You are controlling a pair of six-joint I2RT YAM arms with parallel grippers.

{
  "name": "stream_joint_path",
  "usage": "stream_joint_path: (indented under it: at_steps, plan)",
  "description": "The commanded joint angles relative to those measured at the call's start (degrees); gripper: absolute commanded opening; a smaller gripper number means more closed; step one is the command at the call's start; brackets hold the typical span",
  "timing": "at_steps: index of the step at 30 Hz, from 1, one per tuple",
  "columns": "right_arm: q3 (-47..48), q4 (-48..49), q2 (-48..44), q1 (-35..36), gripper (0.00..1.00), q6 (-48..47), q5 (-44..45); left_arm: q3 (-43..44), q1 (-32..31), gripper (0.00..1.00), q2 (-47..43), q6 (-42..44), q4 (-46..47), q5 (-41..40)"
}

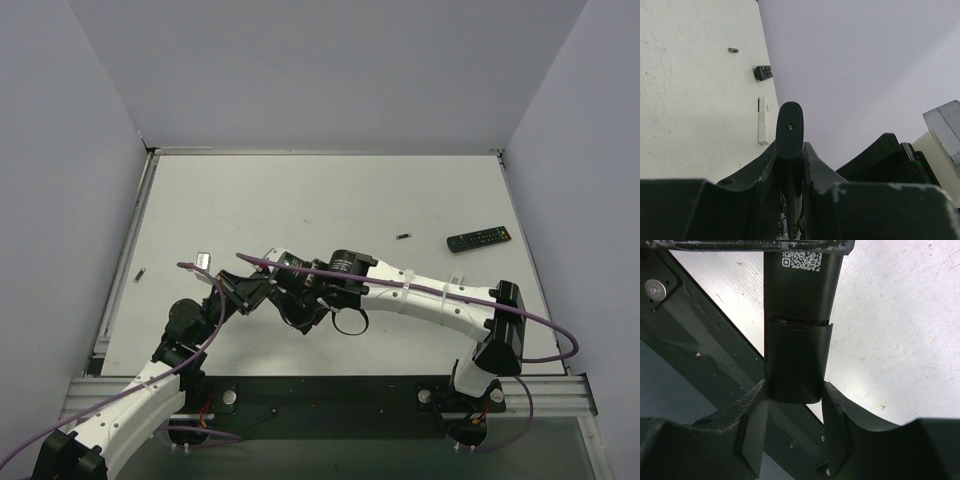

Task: Load the batteries into the remote control

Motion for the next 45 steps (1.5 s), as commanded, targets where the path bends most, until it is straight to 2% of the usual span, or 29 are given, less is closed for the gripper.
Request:
stream_joint_path:
  at_steps: [1, 30, 45]
  plan:
    - [2.45, -3.36, 1.34, 0.39, 0.11, 0.32, 0.65, 2.73, -0.5, 0.0, -1.16, 0.65, 2.1, -1.27]
    - [3.77, -3.89, 1.87, 0.47, 0.27, 1.29, -1.2, 1.24, -1.12, 0.0, -3.18, -3.65, 1.92, -4.44]
    - [4.3, -4.06, 1.43, 0.91, 0.43, 1.11, -0.58, 0.88, -1.12, 0.0, -2.92, -4.01, 2.45, -4.79]
